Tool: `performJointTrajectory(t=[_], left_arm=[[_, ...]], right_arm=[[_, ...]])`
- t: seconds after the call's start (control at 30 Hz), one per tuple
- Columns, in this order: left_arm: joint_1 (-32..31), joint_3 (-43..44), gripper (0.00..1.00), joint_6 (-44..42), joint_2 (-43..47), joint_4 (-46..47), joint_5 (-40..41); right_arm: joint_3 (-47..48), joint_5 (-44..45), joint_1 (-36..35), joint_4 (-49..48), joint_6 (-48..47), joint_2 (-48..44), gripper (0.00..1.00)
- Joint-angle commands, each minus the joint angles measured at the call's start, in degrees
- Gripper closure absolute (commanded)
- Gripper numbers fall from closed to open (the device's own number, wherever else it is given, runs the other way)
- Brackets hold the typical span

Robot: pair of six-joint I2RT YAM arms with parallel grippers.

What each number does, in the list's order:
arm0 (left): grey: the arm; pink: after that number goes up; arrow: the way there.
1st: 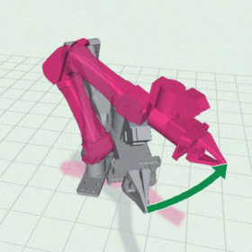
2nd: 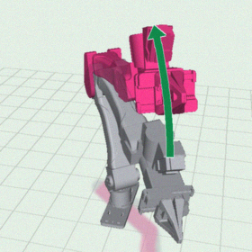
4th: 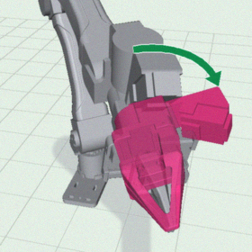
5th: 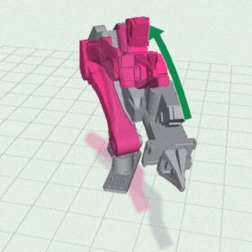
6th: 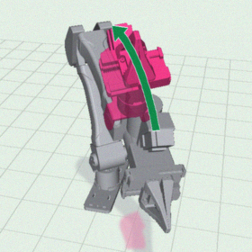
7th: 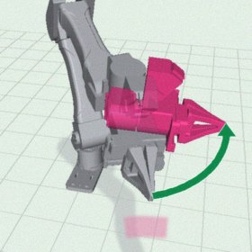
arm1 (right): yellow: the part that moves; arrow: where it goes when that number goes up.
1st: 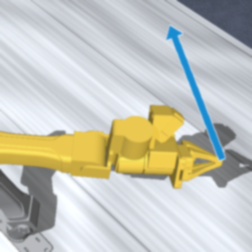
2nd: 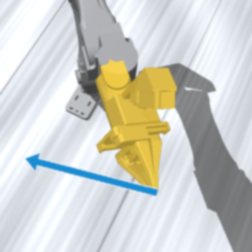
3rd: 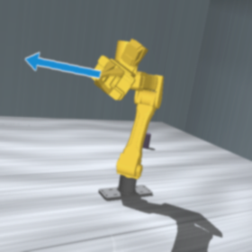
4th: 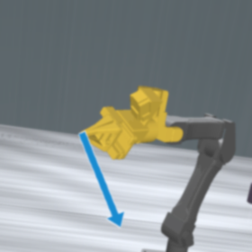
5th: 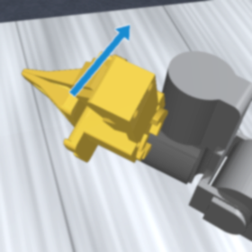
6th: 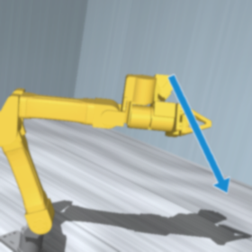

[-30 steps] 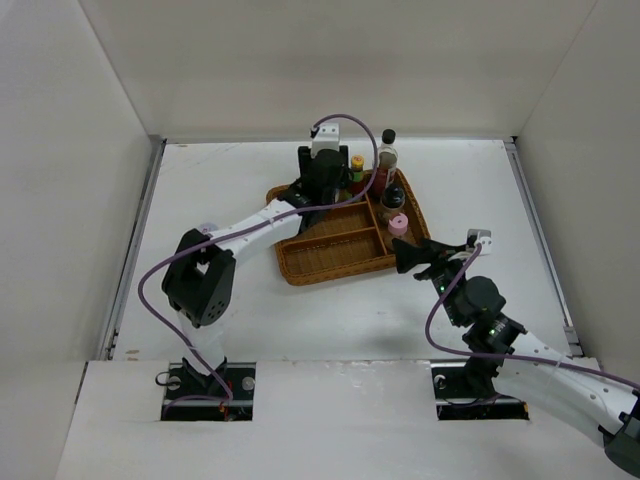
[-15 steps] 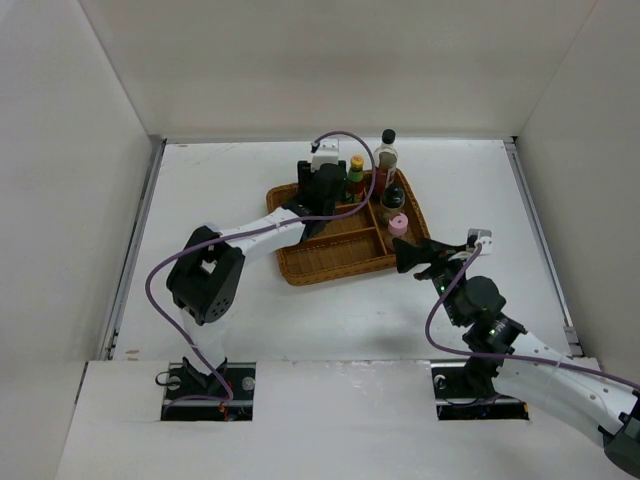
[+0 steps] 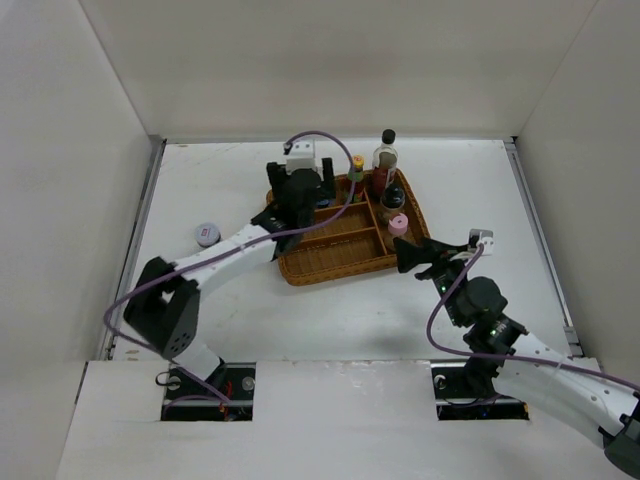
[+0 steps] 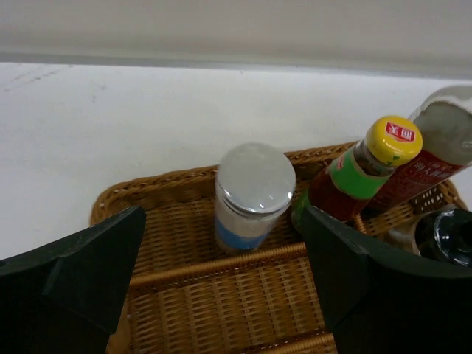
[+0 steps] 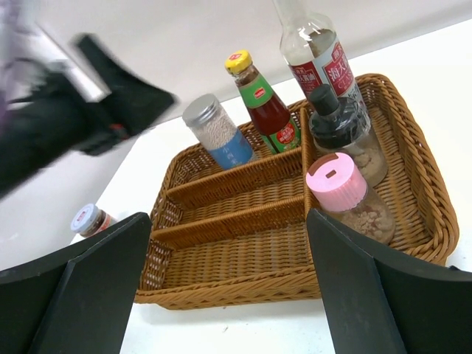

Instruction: Organize the condiment bottles

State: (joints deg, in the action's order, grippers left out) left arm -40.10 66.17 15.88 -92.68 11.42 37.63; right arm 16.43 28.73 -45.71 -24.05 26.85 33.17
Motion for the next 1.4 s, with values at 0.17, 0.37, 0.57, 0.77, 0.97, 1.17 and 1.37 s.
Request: performJointTrajectory(t=[0.17,0.37,0.57,0.77,0.97,1.17,1.37], left_arm=[[7.35,-16.23,0.1,6.26,23.31,-10.52,6.13],[14.21,-24.33,0.08,13.73,31.5,-23.98,6.5],[21.41,-29.78,0.08,16.2,34.5,-23.29,6.41],[27.04,-31.19,0.08,16.55,28.54,-14.6,4.13],[29.42,-28.47,0.09,15.32,21.85,-10.19,-0.97],[31.97,-28.11,0.16,14.44,19.74,-7.39,-1.06],[32.23,-29.34,0.33,13.65,18.42,-4.57,-1.06]], right_arm=[[0.63,0.45,0.41,-2.66,0.48,-0.03,0.07],[0.71,0.1,0.41,-2.84,0.75,0.58,0.06],[0.8,-0.43,0.76,-3.02,1.27,1.98,0.02],[0.98,-0.96,0.76,-3.1,1.71,2.86,0.01],[1.33,-2.01,0.67,-3.63,1.89,4.27,0.0],[1.15,-2.1,0.94,-3.63,1.89,4.18,0.0],[1.15,-2.19,0.94,-3.63,1.89,4.01,0.0]])
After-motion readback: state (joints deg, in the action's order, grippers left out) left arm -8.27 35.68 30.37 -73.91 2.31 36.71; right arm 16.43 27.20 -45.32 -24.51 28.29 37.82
